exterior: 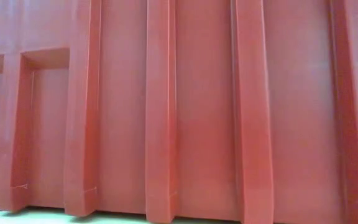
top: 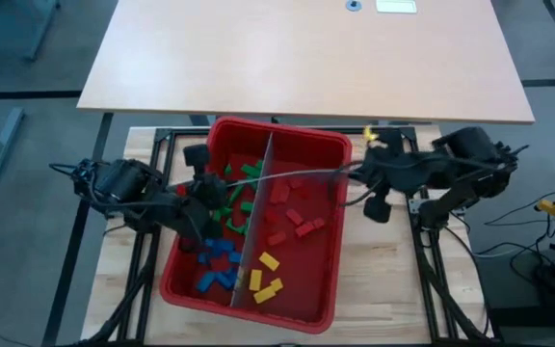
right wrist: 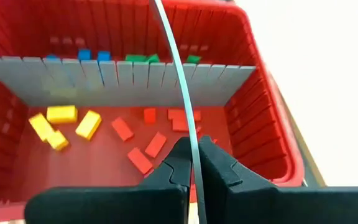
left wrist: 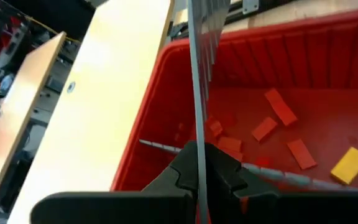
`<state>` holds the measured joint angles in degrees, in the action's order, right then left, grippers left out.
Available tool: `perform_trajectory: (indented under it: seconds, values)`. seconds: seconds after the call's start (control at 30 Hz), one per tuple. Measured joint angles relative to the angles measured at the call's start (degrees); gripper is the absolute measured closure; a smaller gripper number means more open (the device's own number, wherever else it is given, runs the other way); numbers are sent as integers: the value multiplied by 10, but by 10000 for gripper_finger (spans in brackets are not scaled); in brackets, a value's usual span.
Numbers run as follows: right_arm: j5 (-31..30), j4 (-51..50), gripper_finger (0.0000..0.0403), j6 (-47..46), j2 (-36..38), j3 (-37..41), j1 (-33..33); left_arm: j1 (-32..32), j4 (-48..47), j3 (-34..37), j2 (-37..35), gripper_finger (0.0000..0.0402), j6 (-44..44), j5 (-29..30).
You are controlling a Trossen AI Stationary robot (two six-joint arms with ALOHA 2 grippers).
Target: Sort blocks
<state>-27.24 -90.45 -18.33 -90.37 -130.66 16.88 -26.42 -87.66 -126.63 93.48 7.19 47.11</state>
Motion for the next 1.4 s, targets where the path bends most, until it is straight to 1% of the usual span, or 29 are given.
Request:
perform_trajectory:
  seconds: [0.13,0.27,0.47,0.53,0.6,0.8,0.93,1.2,1.3,1.4]
  values:
    - [-19,-2,403,-4,16,-11,0,12,27,-29,21,401,-31,0]
    - [-42,-1,402,-8,36,-7,-1,22,69,-38,33,401,-67,-20]
    - [-77,2,402,-20,63,-6,-20,36,131,-38,48,401,-84,-86]
    - [-77,1,402,-19,70,-6,-33,36,153,-38,59,400,-96,-104]
    - [-75,1,402,-19,76,-6,-41,36,171,-38,68,400,-110,-106]
    - [-62,-2,394,-24,86,-5,-45,37,178,-38,81,400,-121,-113]
    - [-76,6,357,-38,98,-5,-45,38,180,-38,73,400,-125,-116]
    - [-124,16,243,-46,121,-5,-45,42,183,-38,55,401,-126,-108]
    - [-157,15,212,-43,127,-5,-46,43,182,-38,52,401,-128,-108]
    - [-214,10,193,-31,137,-5,-47,43,178,-38,48,401,-135,-112]
